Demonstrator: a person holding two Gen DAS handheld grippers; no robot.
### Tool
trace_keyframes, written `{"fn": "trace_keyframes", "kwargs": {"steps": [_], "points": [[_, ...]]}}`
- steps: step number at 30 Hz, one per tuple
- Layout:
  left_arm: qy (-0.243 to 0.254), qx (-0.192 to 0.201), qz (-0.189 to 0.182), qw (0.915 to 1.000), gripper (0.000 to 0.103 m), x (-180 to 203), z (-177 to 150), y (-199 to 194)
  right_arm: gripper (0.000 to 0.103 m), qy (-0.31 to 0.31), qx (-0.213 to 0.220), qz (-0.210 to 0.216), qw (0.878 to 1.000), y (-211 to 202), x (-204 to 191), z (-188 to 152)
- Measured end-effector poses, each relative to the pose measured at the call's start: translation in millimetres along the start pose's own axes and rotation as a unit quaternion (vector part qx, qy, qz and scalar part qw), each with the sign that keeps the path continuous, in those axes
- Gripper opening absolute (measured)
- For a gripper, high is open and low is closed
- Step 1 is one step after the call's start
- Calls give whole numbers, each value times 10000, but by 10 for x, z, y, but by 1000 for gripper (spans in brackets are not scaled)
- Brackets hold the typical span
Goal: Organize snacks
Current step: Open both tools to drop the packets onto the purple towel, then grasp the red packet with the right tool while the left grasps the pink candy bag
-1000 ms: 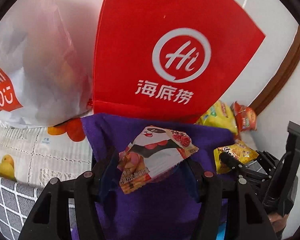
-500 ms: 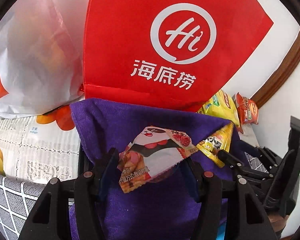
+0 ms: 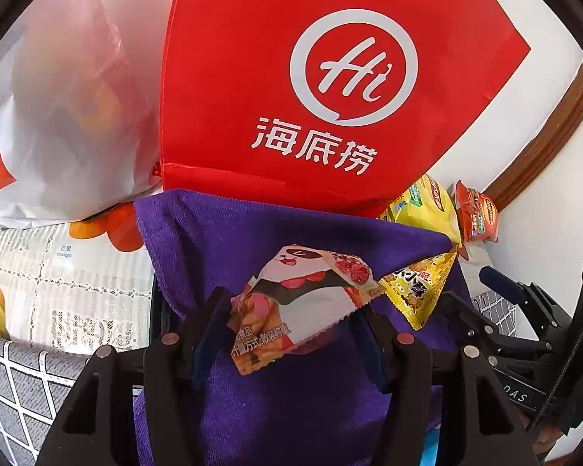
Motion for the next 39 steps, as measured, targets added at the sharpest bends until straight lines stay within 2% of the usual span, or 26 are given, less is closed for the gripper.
{"fn": "trace_keyframes", "kwargs": {"steps": [2, 4, 7, 12, 17, 21, 25, 28, 32, 39], "points": [[43, -17, -8, 10000, 62, 21, 4, -12, 83, 34, -32, -79, 10000, 2, 14, 18], [83, -8, -37, 10000, 77, 58, 11, -30, 83, 106, -57, -48, 9999, -11, 23, 15], [206, 92, -26, 9997, 80, 121, 31, -89, 86, 287, -104, 68, 9995, -28, 60, 24], [154, 205, -17, 9997, 81, 135, 64, -196, 86, 509, -81, 154, 9985, -120, 130, 63], [190, 356, 13, 9992, 81, 187, 94, -346, 86, 540, 248, 346, 9976, -355, 124, 125], [314, 461, -92, 9984, 81, 296, 102, -478, 86, 455, 418, 295, 9977, -550, 64, 78], [387, 544, -151, 9977, 81, 389, 105, -606, 86, 263, 419, 179, 9986, -730, 20, -97], [609, 635, -176, 9960, 81, 505, 130, -769, 86, 358, 346, 94, 9987, -872, 61, -250], [681, 972, -132, 9928, 81, 551, 169, -1165, 86, 547, 197, 417, 9974, -1070, 83, -473], [574, 971, 10, 9936, 81, 364, -98, -1733, 86, 410, 95, 538, 9977, -1421, -111, -827]]}}
Point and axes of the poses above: each gripper's, at about its wrist camera, not at the fingertips, and y roughly the way its jaws point, x to its right, z to its top, the point moved 6 cm from there along y, roughly the way its jaws point, and after that the axes turned 9 degrees about -z, right-handed, at the moved point
